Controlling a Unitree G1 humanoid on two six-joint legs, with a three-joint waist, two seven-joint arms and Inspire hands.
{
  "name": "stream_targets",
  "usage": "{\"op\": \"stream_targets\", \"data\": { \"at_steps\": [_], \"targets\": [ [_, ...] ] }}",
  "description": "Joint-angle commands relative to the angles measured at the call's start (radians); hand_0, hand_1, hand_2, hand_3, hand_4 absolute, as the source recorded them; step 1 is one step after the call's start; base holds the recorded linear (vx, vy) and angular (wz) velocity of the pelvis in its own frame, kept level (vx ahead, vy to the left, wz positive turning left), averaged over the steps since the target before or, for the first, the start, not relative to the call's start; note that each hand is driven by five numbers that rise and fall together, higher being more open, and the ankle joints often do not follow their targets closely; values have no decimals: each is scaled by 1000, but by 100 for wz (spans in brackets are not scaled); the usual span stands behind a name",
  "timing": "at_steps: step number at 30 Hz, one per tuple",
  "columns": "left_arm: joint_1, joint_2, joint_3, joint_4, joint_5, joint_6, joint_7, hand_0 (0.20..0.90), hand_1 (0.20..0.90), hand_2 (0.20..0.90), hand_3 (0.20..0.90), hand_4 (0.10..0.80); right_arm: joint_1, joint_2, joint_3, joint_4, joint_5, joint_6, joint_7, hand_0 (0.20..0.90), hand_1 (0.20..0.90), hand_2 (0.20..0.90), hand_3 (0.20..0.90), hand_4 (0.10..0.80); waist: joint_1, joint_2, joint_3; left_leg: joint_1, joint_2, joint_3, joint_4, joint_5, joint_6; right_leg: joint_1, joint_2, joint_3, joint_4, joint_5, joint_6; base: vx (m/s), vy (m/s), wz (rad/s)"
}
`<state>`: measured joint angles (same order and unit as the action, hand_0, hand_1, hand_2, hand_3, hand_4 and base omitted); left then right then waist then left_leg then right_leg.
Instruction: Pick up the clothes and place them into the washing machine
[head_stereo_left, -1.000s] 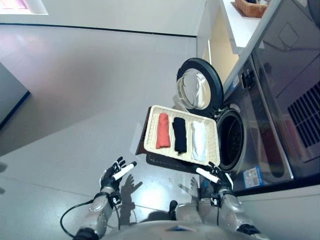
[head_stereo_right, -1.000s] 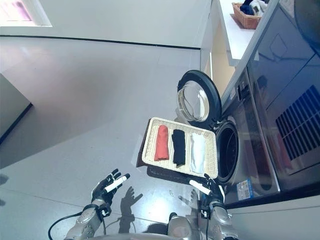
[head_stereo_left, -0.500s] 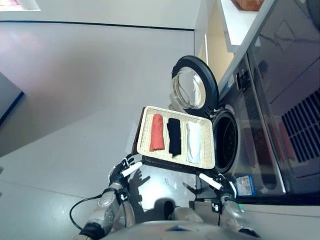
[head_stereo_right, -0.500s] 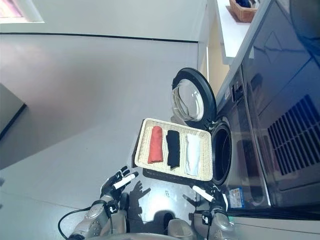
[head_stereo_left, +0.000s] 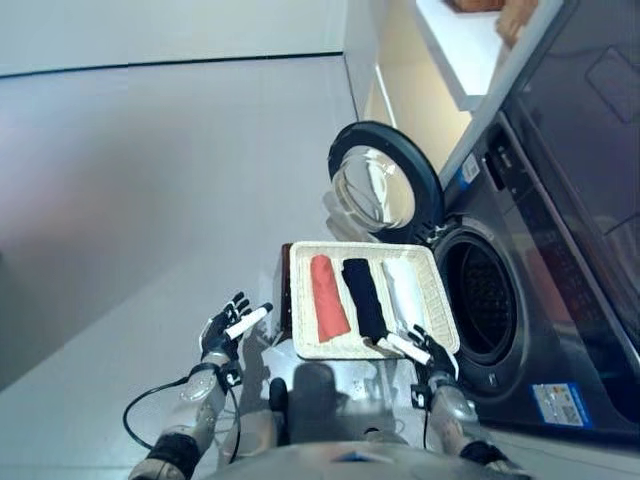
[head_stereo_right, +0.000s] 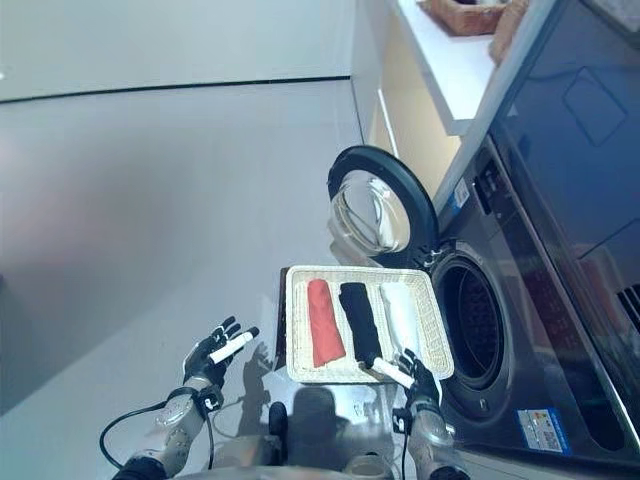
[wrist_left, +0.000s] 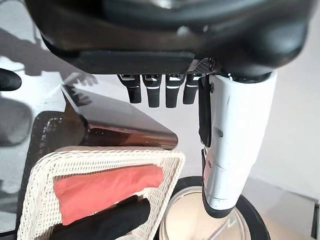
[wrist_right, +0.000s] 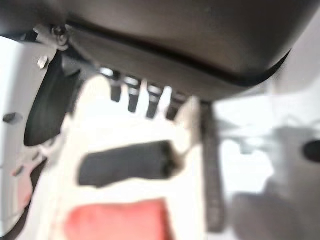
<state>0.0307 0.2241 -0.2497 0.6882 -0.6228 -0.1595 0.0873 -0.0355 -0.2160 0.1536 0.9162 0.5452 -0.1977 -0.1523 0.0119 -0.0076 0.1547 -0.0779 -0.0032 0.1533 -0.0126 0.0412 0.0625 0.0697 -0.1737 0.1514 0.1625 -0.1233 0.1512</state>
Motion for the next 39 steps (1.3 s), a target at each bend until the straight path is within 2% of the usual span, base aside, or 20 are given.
{"op": "stream_targets", "data": {
  "at_steps": [1, 2, 5, 8, 9, 11, 14, 18, 19, 21, 23, 29, 32, 33, 35, 36, 37, 38, 39],
  "targets": [
    [13, 27, 12, -93, 20, -72, 8, 900, 900, 900, 900, 800, 13, -52, -2, -79, -19, -57, -5, 900, 900, 900, 900, 800, 0, -22, -78, -144, 14, -17, 82, 53, -50, 9, -42, 18, 161, 348, 41, 133, 190, -4],
    [9, 32, 15, -99, 20, -74, 9, 900, 900, 900, 900, 800, 10, -50, -2, -86, -23, -57, -7, 900, 900, 900, 900, 800, -6, -13, -68, -127, 7, -18, 84, 40, -37, -9, -45, 9, 213, 387, 29, 133, 213, 9],
    [10, 38, 29, -108, 16, -73, 12, 900, 900, 900, 900, 800, 7, -44, 4, -95, -30, -52, -7, 900, 900, 900, 900, 800, -19, 9, -40, -69, 3, -25, 83, 7, -15, -71, -50, -48, 313, 387, 1, 136, 182, 13],
    [18, 36, 42, -116, -2, -73, 9, 900, 900, 900, 900, 800, 10, -46, -4, -106, -24, -50, -6, 900, 900, 900, 900, 800, -43, 18, -25, -15, -3, -44, 73, -25, -16, -146, -64, -101, 244, 302, -9, 211, 70, -1],
    [15, 33, 39, -116, -6, -77, 6, 900, 900, 900, 900, 800, 4, -49, -10, -102, -17, -53, -8, 900, 900, 900, 900, 800, -49, 22, -19, -4, -2, -48, 67, -35, -22, -189, -61, -115, 168, 257, -10, 207, -4, -5],
    [1, 29, 36, -109, -8, -82, 6, 900, 900, 900, 900, 800, -5, -49, -16, -100, -8, -56, -7, 900, 900, 900, 900, 800, -71, 10, 0, 23, -11, -69, 62, -53, -38, -222, -77, -141, 44, 243, 7, 212, -57, -1],
    [0, 29, 39, -116, -7, -84, 5, 900, 900, 900, 900, 800, -4, -50, -21, -105, -15, -55, -9, 900, 900, 900, 900, 800, -95, -7, 20, 70, -10, -97, 43, -78, -54, -246, -92, -162, -73, 296, 35, 211, -85, 41],
    [6, 27, 47, -121, -15, -84, 16, 900, 900, 900, 900, 800, -8, -51, -19, -108, -25, -52, -18, 900, 900, 900, 900, 800, -101, -30, 40, 97, -7, -125, 34, -100, -73, -280, -111, -159, -114, 357, 57, 138, -116, 31],
    [4, 25, 50, -116, -19, -84, 18, 900, 900, 900, 900, 800, -12, -49, -20, -104, -22, -52, -19, 900, 900, 900, 900, 800, -100, -35, 43, 98, -5, -131, 32, -102, -78, -283, -109, -150, -110, 358, 59, 90, -114, 30],
    [16, 18, 55, -119, -22, -84, 16, 900, 900, 900, 900, 800, -6, -50, -22, -113, -24, -53, -21, 900, 900, 900, 900, 800, -91, -44, 40, 101, -3, -137, 27, -108, -84, -263, -110, -166, -132, 349, 58, 68, -114, 29],
    [23, 13, 60, -120, -24, -84, 23, 900, 900, 900, 900, 800, -10, -58, -21, -122, -33, -56, -29, 900, 900, 900, 900, 800, -84, -44, 35, 87, 11, -142, 25, -105, -94, -257, -102, -188, -143, 338, 57, 11, -146, 6],
    [12, 11, 65, -132, -32, -93, 37, 900, 900, 900, 900, 800, -32, -100, -49, -172, -54, -85, -74, 900, 900, 900, 900, 800, -81, -20, 57, 17, 70, -178, 54, -86, -131, -293, -66, -200, -97, 270, 26, -43, -136, 19],
    [10, 15, 57, -153, -23, -95, 41, 900, 900, 900, 900, 800, -38, -113, -57, -176, -79, -90, -98, 900, 900, 900, 900, 800, -80, -10, 67, -5, 84, -184, 59, -76, -141, -307, -60, -212, -78, 252, 19, -76, -95, 14],
    [-4, 17, 44, -164, -18, -99, 42, 900, 900, 900, 900, 800, -57, -123, -65, -162, -108, -91, -128, 900, 900, 900, 900, 800, -83, -2, 83, -27, 97, -177, 64, -67, -151, -319, -61, -227, -63, 243, 17, -125, -81, 18],
    [-20, 15, 39, -166, -17, -100, 42, 900, 900, 900, 900, 800, -67, -145, -77, -151, -190, -84, -186, 900, 900, 900, 900, 800, -102, 7, 90, -65, 125, -120, 93, -61, -162, -328, -72, -252, -54, 227, 15, -106, -75, 37],
    [-24, 14, 34, -169, -15, -105, 42, 900, 900, 900, 900, 800, -76, -156, -70, -139, -237, -80, -206, 900, 900, 900, 900, 800, -104, 9, 99, -83, 130, -113, 123, -59, -171, -331, -70, -253, -52, 222, 11, -87, -36, 64],
    [-40, 19, 31, -175, -10, -117, 55, 900, 900, 900, 900, 800, -106, -177, -46, -134, -294, -71, -237, 900, 900, 900, 900, 800, -96, 6, 123, -117, 115, -150, 175, -54, -176, -346, -63, -238, -45, 225, 4, -120, -28, 53],
    [-58, 19, 24, -177, -9, -126, 62, 900, 900, 900, 900, 800, -145, -196, -21, -100, -342, -61, -261, 900, 900, 900, 900, 800, -82, 6, 143, -150, 103, -211, 218, -57, -183, -362, -51, -222, -34, 226, 0, -148, -14, 23],
    [-68, 20, 15, -190, -10, -134, 64, 900, 900, 900, 900, 800, -188, -218, 4, -54, -389, -46, -280, 900, 900, 900, 900, 800, -70, 0, 149, -177, 93, -272, 226, -40, -190, -377, -56, -210, -38, 237, 1, -95, 6, -16]
  ]
}}
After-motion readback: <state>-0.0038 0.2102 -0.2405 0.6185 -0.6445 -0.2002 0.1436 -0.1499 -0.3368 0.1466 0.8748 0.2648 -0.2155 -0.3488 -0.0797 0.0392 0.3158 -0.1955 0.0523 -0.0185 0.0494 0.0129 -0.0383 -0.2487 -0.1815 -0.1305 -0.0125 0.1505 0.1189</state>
